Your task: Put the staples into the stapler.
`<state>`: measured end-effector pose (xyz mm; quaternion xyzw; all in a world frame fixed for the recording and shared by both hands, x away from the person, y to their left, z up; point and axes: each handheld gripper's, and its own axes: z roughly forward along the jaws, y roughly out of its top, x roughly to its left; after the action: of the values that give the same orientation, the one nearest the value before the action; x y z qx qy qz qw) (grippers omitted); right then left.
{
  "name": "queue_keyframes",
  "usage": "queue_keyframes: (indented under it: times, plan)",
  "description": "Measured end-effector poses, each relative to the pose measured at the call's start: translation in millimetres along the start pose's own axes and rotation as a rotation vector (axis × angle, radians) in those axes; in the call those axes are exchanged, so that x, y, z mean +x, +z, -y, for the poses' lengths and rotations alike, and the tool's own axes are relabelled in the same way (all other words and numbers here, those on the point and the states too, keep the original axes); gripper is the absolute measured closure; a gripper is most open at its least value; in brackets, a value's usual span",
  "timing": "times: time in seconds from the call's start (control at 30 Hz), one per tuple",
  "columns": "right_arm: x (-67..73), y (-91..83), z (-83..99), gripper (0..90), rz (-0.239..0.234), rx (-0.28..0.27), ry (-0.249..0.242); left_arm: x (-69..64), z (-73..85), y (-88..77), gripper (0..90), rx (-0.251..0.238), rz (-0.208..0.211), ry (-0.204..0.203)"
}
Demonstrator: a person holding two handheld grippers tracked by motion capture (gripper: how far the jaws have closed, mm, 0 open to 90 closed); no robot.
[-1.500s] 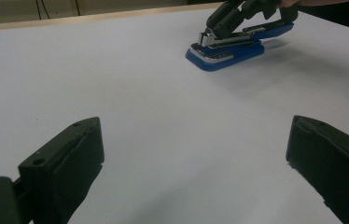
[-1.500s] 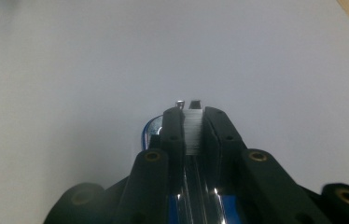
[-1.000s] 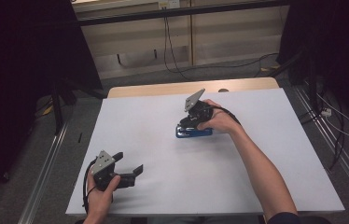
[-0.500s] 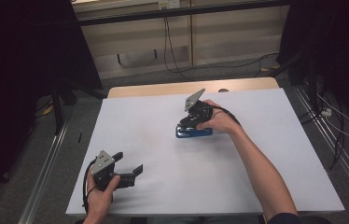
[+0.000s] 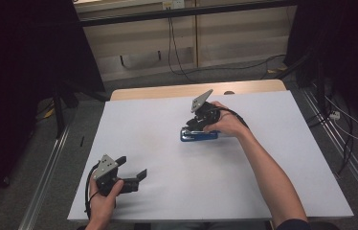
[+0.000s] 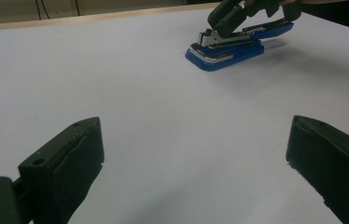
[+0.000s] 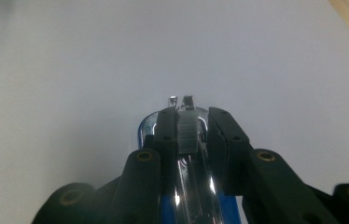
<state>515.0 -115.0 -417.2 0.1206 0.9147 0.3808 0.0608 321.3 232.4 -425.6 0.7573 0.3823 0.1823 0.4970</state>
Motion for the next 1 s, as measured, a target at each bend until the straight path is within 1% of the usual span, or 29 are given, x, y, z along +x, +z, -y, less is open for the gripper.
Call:
queue_keyframes:
  times: [0.2, 0.23, 0.33, 0.57, 0.8, 0.9, 1.0]
  plan:
    - [1.5, 3.8, -0.1, 77.0, -0.016, 0.011, -0.006, -0.2, -0.1, -0.1, 4.4, 0.001, 0.0, 0.001]
    - [1.3, 4.2, -0.1, 77.1, -0.018, 0.009, -0.004, 0.1, -0.1, -0.4, 4.4, 0.003, 0.001, 0.004]
    - [0.5, 3.5, 0.5, 78.8, -0.021, 0.01, 0.003, 0.3, 0.0, -0.1, 4.3, 0.0, -0.002, -0.001]
    - [0.4, 5.1, 0.7, 78.7, -0.024, 0.011, 0.005, 0.1, -0.3, -0.6, 4.4, 0.002, 0.0, 0.005]
    - [0.7, 2.9, -0.4, 79.1, -0.024, 0.009, -0.008, 0.4, -0.1, -0.6, 4.3, -0.001, 0.0, 0.003]
    - [1.0, 0.0, -2.4, 79.1, -0.019, 0.01, -0.027, 0.2, -0.1, -0.2, 4.4, 0.0, 0.0, 0.001]
    - [0.8, -1.7, -3.7, 79.1, -0.011, 0.012, -0.043, 0.0, -0.4, -0.6, 4.4, 0.003, 0.0, 0.009]
